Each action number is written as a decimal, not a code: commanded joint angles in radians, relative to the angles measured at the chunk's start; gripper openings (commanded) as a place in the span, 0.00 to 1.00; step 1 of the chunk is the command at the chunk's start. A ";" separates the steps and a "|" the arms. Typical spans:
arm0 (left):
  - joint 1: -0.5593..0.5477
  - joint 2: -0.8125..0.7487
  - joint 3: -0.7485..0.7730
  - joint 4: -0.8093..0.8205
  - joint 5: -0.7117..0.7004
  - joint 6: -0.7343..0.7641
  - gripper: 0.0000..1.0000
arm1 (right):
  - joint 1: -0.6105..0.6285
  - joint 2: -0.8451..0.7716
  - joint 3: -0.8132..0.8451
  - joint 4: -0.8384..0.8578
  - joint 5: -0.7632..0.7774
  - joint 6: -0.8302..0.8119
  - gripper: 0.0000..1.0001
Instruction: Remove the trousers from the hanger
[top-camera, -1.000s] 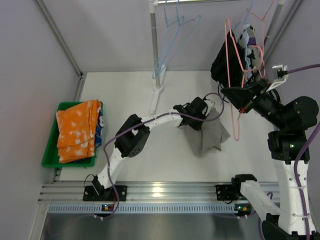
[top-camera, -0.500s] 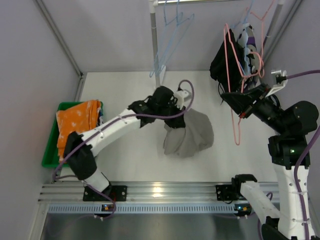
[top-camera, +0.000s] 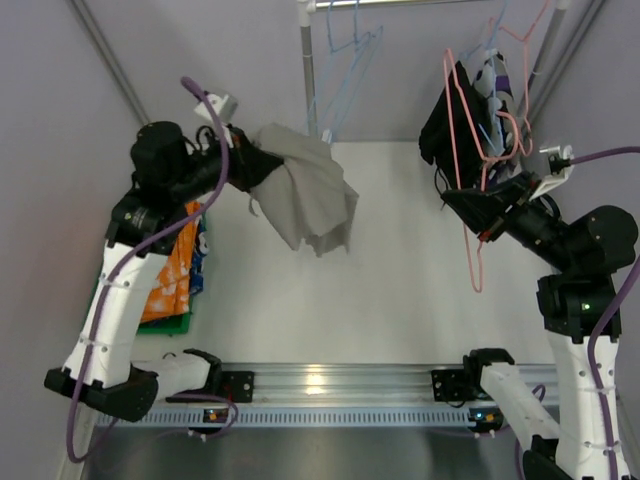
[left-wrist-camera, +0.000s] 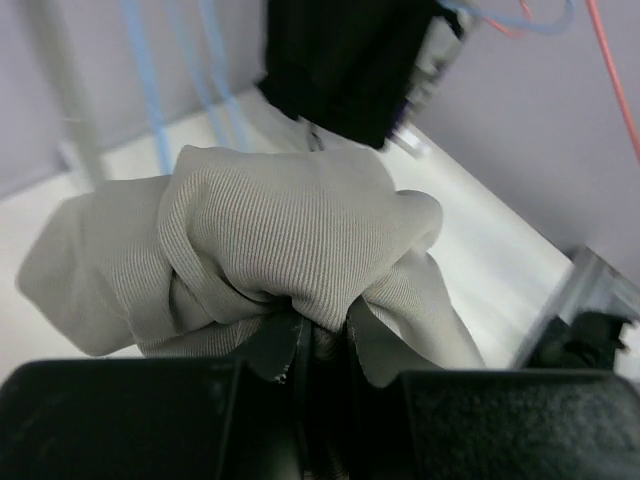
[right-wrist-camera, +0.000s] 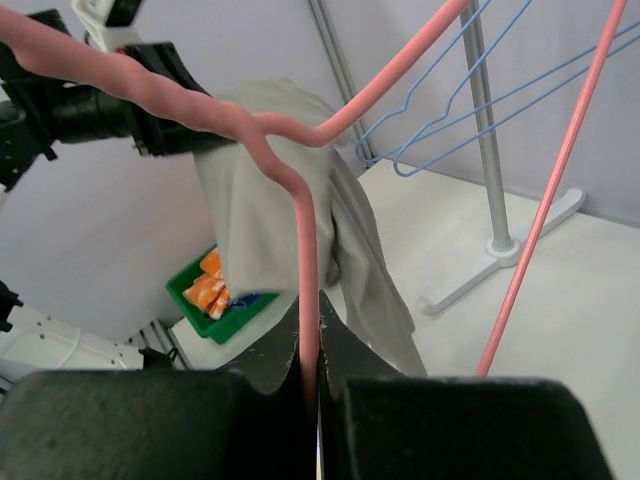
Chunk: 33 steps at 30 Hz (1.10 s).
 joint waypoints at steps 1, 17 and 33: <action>0.113 -0.098 0.118 0.023 -0.095 -0.006 0.00 | -0.017 -0.009 0.006 -0.003 -0.019 -0.036 0.00; 0.299 -0.308 0.059 -0.112 -1.093 0.323 0.00 | -0.018 0.046 0.009 0.038 -0.049 -0.031 0.00; 0.329 -0.483 -0.564 -0.032 -1.203 0.488 0.00 | -0.018 0.083 0.037 0.052 -0.066 -0.007 0.00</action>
